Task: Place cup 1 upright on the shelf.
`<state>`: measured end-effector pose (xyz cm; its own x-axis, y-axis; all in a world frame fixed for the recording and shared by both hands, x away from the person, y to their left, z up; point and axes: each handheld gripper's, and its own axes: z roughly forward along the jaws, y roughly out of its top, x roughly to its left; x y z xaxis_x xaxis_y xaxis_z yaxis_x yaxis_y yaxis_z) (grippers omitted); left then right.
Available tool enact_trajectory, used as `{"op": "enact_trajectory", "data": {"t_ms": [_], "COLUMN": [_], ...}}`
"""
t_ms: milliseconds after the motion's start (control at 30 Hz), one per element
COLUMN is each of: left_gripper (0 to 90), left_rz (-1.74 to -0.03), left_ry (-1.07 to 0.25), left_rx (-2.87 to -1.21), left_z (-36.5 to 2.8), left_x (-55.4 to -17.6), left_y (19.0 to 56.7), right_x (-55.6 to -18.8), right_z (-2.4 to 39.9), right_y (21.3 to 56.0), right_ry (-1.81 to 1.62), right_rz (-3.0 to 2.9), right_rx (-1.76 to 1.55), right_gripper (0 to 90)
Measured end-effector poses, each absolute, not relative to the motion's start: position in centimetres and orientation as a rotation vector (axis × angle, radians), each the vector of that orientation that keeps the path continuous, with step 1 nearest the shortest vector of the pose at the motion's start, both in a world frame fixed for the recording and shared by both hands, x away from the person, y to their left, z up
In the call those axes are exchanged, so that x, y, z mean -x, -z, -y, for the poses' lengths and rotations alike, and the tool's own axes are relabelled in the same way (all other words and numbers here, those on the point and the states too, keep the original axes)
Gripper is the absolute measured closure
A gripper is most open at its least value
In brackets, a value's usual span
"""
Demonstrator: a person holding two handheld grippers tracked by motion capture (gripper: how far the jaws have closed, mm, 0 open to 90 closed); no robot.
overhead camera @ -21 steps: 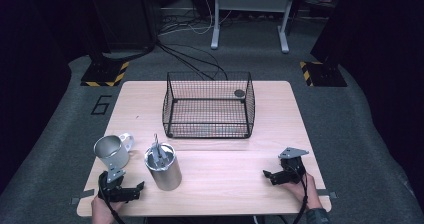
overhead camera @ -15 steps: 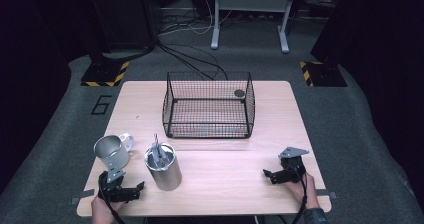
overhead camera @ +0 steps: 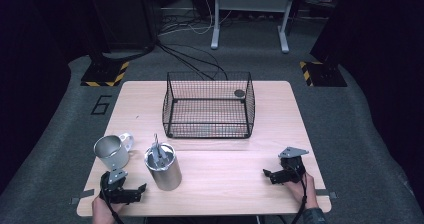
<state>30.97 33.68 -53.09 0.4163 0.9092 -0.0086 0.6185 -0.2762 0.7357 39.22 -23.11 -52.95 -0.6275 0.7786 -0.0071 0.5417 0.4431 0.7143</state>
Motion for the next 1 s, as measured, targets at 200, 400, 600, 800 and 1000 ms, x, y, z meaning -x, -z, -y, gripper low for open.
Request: {"op": "enact_trajectory", "data": {"t_ms": [200, 400, 600, 800, 1000], "left_gripper": [0.0, 0.0, 0.0, 0.0, 0.0], "left_rz": [-1.249, -1.198, -1.145, -1.092, -1.054], "left_ry": [-0.545, -0.536, -0.505, -0.476, -0.461], "left_rx": [-2.012, -2.024, -2.030, -2.023, -2.001], "left_z": [-32.9, -32.1, -31.4, -30.8, -30.0], "left_x": [-30.5, -30.2, -29.9, -29.6, -29.3], "left_y": [52.5, 51.4, 50.5, 49.6, 48.7], "right_x": [-39.2, -39.2, -39.2, -39.2, -39.2], "right_z": [23.1, 23.1, 23.1, 23.1, 23.1], "right_y": [52.9, 52.9, 53.0, 52.9, 53.0], "right_ry": [-0.988, -0.988, -0.993, -0.990, -0.990], "right_rz": [-2.370, -2.370, -2.367, -2.370, -2.368], "right_rx": [-1.124, -1.125, -1.130, -1.129, -1.127], "right_gripper": [0.0, 0.0, 0.1, 0.1, 0.1]}}
